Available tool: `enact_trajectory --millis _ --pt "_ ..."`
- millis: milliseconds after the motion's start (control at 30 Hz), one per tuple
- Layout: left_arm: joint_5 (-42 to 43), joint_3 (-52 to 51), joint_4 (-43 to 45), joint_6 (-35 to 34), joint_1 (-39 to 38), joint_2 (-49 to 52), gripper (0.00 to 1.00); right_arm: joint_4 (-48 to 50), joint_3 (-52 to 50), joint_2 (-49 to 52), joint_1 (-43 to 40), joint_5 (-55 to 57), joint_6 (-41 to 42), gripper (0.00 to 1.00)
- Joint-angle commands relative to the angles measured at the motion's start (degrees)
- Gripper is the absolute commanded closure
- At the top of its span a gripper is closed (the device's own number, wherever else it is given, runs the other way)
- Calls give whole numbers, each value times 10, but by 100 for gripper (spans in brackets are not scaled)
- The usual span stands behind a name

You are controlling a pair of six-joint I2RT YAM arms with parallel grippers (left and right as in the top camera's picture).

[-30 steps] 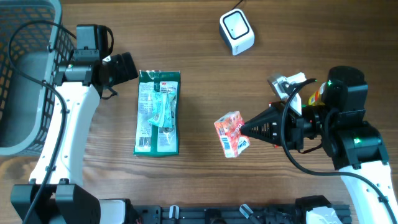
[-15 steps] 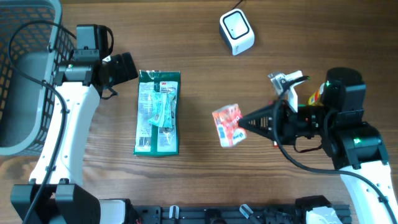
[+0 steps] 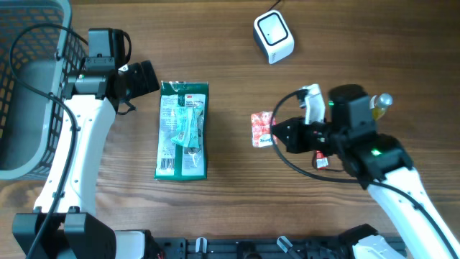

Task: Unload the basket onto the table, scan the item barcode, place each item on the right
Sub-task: 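Raise the tissue box up to the white scanner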

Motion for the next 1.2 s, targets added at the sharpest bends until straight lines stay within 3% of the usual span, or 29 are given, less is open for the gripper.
enact_trajectory --millis 0,233,400,500,667,767,867,1167 --pt "-3 3 1 -5 3 1 0 6 -6 55 48 146 6 96" --pt "-3 3 1 -5 3 1 0 34 -6 161 108 250 21 96" --pt "-3 3 1 -5 3 1 0 7 24 172 107 306 11 96" --pt "-3 3 1 -5 3 1 0 -54 101 174 104 320 -7 96" --pt "-3 3 2 -5 3 1 0 -223 315 205 103 374 -40 96" --pt "-3 3 2 -5 3 1 0 -340 482 269 103 416 -60 96" --pt "-3 3 1 -5 3 1 0 -381 578 325 103 456 -93 96" --pt "-3 3 1 -5 3 1 0 -227 607 466 103 667 -283 96"
